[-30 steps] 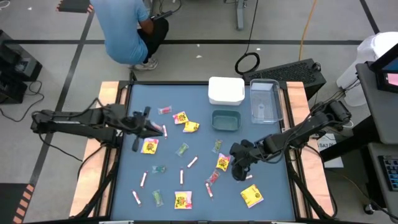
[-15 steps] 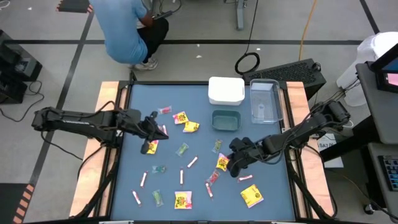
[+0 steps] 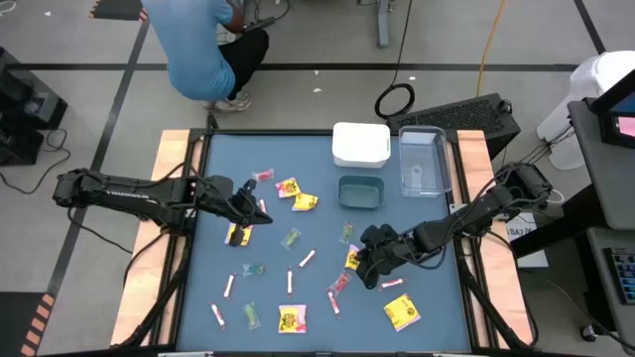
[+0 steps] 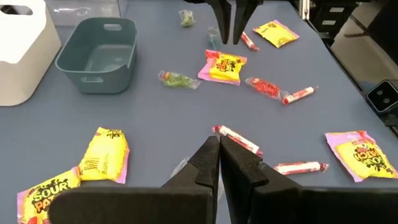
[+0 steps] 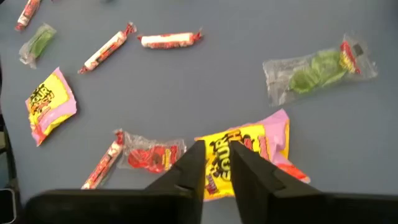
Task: Sort candy
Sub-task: Put the center yellow candy into the green bin
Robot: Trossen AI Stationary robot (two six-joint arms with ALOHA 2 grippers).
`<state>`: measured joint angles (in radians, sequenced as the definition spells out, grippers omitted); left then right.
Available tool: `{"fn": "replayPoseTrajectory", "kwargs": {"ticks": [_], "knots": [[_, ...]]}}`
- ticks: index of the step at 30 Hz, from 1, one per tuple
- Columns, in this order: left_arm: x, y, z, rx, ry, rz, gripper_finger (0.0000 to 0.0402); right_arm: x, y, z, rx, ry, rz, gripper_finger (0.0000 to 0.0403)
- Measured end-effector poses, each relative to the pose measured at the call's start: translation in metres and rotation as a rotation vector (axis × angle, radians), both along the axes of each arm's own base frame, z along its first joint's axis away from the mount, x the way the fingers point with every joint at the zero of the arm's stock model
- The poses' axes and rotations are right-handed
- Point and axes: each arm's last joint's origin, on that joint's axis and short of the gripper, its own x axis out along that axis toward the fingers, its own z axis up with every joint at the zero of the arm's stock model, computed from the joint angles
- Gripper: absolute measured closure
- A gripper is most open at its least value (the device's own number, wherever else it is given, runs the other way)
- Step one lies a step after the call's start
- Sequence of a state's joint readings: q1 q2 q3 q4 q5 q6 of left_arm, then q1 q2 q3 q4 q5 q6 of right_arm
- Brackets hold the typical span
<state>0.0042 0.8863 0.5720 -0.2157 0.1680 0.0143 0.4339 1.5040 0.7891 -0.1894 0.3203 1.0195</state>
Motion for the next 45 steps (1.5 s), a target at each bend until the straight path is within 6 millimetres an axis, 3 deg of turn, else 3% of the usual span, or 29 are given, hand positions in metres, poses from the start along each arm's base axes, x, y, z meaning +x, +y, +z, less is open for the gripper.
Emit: {"fn": "replayPoseTrajectory", "kwargs": {"ticks": [5,11,17,28,38,45], "knots": [[0.003,0.001,0.003,0.011,-0.036,0.023,0.0381,0.0,0.001,0.0,-0.093,0.008,0.119,0.027],[0.003,0.003,0.003,0.092,-0.045,0.072,0.0381,0.002,0.004,0.003,-0.354,-0.024,0.424,0.0204],[0.003,0.005,0.003,0.125,-0.041,0.133,0.0381,0.0,0.003,0.001,-0.469,0.013,0.617,0.0163],[0.003,0.007,0.003,0.177,-0.048,0.17,0.0381,-0.007,0.012,-0.001,-0.436,0.029,0.622,0.0185],[0.006,0.007,0.008,0.149,-0.103,0.188,0.0381,-0.01,0.014,-0.002,-0.523,0.051,0.611,0.02],[0.007,0.007,0.011,0.146,-0.13,0.19,0.0381,-0.01,0.023,-0.016,-0.523,0.096,0.642,0.02]]}}
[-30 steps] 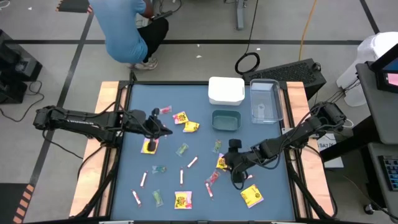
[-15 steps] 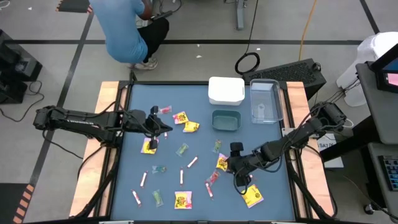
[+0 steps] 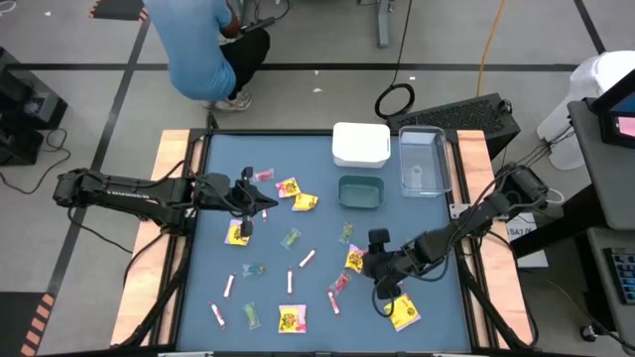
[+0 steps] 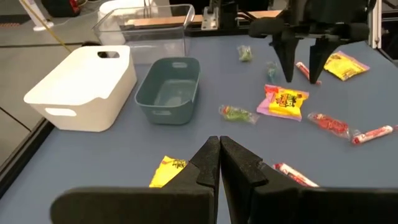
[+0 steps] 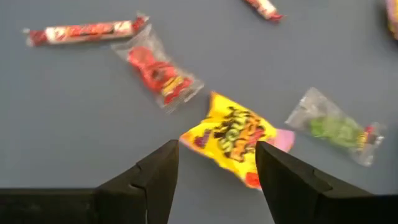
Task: Sort candy
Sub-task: Put the center yellow candy into the green bin
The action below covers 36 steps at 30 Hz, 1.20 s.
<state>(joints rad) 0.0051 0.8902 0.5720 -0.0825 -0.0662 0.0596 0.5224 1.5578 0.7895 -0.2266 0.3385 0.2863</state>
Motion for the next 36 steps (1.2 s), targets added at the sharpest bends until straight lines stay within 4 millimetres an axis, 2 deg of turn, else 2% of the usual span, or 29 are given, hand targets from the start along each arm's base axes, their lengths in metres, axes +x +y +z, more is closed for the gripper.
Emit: {"fn": "replayPoseTrajectory", "kwargs": {"ticks": [13,23,27,34,36], "knots": [[0.007,0.0,-0.008,-0.023,0.038,0.01,0.0381,0.008,0.004,-0.033,-0.052,0.077,0.006,0.02],[0.026,-0.005,-0.025,-0.025,0.094,-0.01,0.0381,0.009,0.003,-0.036,-0.099,0.075,0.016,0.0207],[0.033,-0.009,-0.032,-0.025,0.105,-0.029,0.0381,0.009,0.002,-0.037,-0.113,0.07,0.007,0.0249],[0.039,-0.017,-0.038,-0.022,0.117,-0.062,0.0381,0.009,0.002,-0.038,-0.124,0.071,0.002,0.037],[0.039,-0.019,-0.039,-0.021,0.124,-0.071,0.0381,0.009,0.002,-0.037,-0.12,0.069,0.002,0.0393]]}}
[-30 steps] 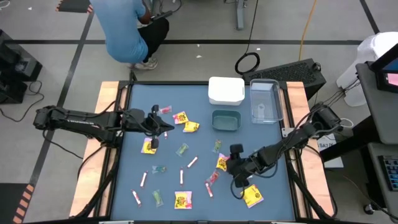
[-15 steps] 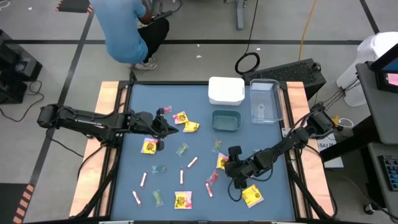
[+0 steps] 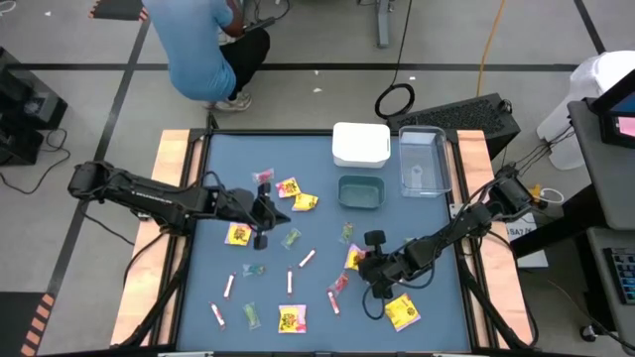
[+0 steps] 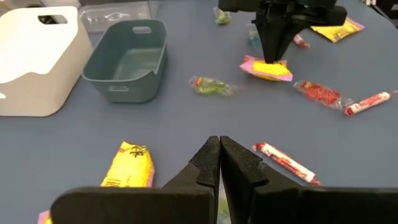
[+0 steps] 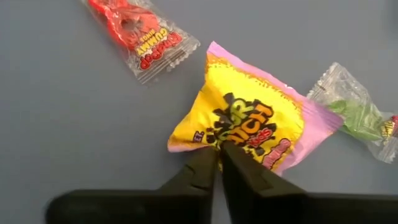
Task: Sort candy
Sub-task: Put the center yellow candy into the green bin
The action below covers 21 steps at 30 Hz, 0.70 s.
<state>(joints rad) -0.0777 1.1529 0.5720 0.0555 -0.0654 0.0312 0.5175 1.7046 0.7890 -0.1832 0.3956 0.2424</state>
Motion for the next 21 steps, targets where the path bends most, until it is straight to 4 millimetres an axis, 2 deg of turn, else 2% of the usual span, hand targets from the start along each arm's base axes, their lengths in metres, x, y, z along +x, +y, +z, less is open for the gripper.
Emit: {"fn": "replayPoseTrajectory", "kwargs": {"ticks": [4,9,14,21], "knots": [[0.002,-0.004,-0.001,0.0,-0.007,-0.017,0.0381,0.006,0.003,0.007,0.019,-0.019,0.003,0.0392],[0.003,-0.009,0.0,-0.002,-0.026,-0.037,0.0381,0.02,0.012,0.028,0.009,-0.043,0.036,0.0401],[0.003,-0.012,0.0,-0.002,-0.026,-0.05,0.0381,0.034,0.017,0.061,-0.06,-0.064,-0.006,0.0402],[0.003,-0.015,0.001,0.027,-0.035,-0.081,0.0381,0.053,0.023,0.121,-0.171,-0.178,-0.093,0.0402]]}}
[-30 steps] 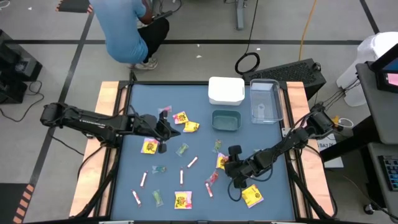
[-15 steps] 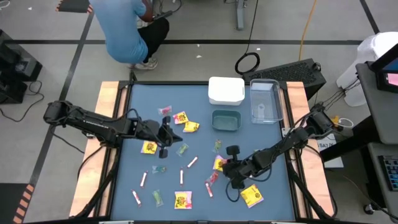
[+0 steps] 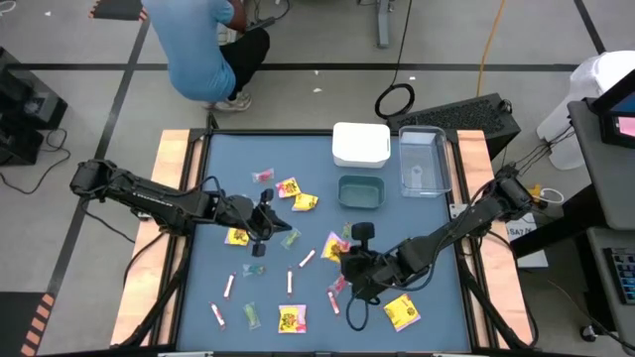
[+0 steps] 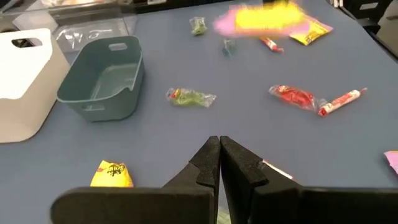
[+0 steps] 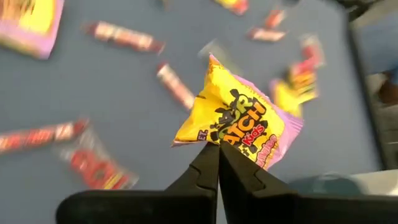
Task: Sort candy
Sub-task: Put the center yellow candy into the green bin
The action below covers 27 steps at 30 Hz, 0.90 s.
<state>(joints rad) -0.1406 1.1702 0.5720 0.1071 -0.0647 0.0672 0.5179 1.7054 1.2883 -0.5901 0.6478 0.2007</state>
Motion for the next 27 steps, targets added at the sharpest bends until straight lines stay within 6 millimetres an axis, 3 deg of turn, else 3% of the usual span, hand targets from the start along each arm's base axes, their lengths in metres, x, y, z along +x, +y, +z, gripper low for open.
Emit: {"fn": "replayPoseTrajectory", "kwargs": {"ticks": [8,14,27], "knots": [[0.004,0.0,0.009,0.033,-0.102,-0.022,0.0381,0.005,0.001,0.049,-0.012,-0.07,-0.075,0.0402],[0.005,-0.001,0.012,0.033,-0.133,-0.022,0.0381,0.003,-0.002,0.066,-0.078,-0.097,-0.12,0.0402],[0.004,0.0,0.007,0.043,-0.085,-0.031,0.0381,-0.003,-0.006,0.105,-0.033,-0.138,-0.199,0.0403]]}}
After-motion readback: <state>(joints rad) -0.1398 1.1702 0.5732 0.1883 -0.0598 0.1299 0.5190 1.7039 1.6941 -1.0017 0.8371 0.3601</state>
